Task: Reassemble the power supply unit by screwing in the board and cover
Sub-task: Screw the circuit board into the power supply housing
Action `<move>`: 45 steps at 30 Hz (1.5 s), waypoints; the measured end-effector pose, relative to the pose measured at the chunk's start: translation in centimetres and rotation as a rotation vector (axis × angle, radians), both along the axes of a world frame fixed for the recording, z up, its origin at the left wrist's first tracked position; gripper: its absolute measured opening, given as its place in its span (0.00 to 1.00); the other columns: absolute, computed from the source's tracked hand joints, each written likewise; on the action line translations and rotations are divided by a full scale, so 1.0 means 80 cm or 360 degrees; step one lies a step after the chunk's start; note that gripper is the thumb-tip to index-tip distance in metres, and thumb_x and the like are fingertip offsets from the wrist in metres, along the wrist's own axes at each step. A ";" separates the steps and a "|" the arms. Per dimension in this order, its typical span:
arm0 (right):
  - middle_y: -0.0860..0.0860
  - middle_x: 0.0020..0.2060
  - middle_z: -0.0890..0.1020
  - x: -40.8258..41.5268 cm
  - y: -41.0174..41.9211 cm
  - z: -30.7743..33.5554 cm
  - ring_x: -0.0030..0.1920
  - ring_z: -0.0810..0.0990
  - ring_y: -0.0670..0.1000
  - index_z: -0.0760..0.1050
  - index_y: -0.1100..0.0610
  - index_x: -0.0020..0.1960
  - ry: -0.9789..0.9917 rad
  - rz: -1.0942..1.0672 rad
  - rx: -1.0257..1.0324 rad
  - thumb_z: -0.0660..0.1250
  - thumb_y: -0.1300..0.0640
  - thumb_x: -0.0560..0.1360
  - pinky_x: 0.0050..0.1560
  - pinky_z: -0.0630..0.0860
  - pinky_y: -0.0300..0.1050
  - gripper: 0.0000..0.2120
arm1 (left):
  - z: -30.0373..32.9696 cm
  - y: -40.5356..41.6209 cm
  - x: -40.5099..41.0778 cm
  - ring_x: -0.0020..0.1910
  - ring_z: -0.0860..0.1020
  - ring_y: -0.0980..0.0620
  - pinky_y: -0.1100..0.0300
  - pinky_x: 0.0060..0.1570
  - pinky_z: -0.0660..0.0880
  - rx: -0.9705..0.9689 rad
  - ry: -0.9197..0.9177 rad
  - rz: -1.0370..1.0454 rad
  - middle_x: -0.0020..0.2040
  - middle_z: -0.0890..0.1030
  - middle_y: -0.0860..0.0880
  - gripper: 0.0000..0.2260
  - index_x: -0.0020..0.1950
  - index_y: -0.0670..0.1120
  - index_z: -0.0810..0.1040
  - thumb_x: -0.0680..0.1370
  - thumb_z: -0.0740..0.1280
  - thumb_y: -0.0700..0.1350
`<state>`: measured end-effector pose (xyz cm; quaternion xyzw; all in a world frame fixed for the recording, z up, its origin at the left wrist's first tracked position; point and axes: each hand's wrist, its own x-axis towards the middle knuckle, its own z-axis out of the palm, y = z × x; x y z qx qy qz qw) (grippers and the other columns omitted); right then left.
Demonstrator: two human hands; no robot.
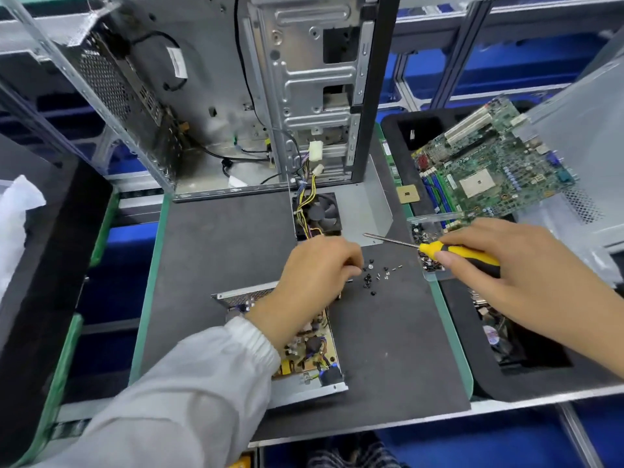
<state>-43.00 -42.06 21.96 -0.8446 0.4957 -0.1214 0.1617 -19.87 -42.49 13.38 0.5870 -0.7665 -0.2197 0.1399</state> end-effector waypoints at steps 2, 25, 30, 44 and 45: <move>0.47 0.38 0.77 -0.006 0.004 -0.002 0.39 0.77 0.50 0.80 0.50 0.53 0.0108 -0.0034 0.0060 0.56 0.41 0.75 0.39 0.75 0.54 0.19 | -0.017 -0.009 -0.028 0.54 0.78 0.46 0.55 0.47 0.63 -0.0073 -0.0654 -0.0270 0.50 0.82 0.49 0.05 0.52 0.49 0.79 0.78 0.67 0.41; 0.44 0.35 0.74 -0.029 0.017 -0.006 0.37 0.75 0.46 0.79 0.47 0.50 -0.0223 -0.0055 0.0034 0.61 0.44 0.78 0.39 0.71 0.45 0.11 | 0.021 0.003 0.005 0.45 0.82 0.52 0.63 0.47 0.76 0.0288 0.0906 0.0262 0.42 0.84 0.50 0.07 0.39 0.44 0.77 0.75 0.72 0.37; 0.47 0.35 0.74 -0.027 0.012 -0.006 0.35 0.75 0.48 0.80 0.45 0.52 -0.0279 0.0011 0.0041 0.63 0.43 0.77 0.38 0.69 0.43 0.10 | 0.030 0.013 0.032 0.42 0.83 0.53 0.65 0.45 0.79 0.0588 0.2105 0.0228 0.44 0.85 0.46 0.04 0.40 0.44 0.80 0.73 0.68 0.36; 0.45 0.36 0.71 -0.017 0.012 0.008 0.35 0.71 0.45 0.81 0.49 0.55 -0.0368 0.0141 -0.0115 0.61 0.45 0.76 0.35 0.63 0.31 0.14 | 0.028 0.013 0.036 0.46 0.83 0.52 0.64 0.49 0.79 0.0505 0.2219 0.0095 0.48 0.85 0.46 0.03 0.41 0.46 0.82 0.73 0.72 0.39; 0.45 0.36 0.71 -0.017 0.011 0.008 0.35 0.71 0.46 0.81 0.49 0.55 -0.0359 0.0147 -0.0121 0.61 0.45 0.76 0.36 0.64 0.31 0.15 | 0.028 0.013 0.036 0.45 0.84 0.52 0.64 0.48 0.79 0.0509 0.2223 0.0088 0.47 0.85 0.46 0.03 0.41 0.47 0.82 0.73 0.73 0.40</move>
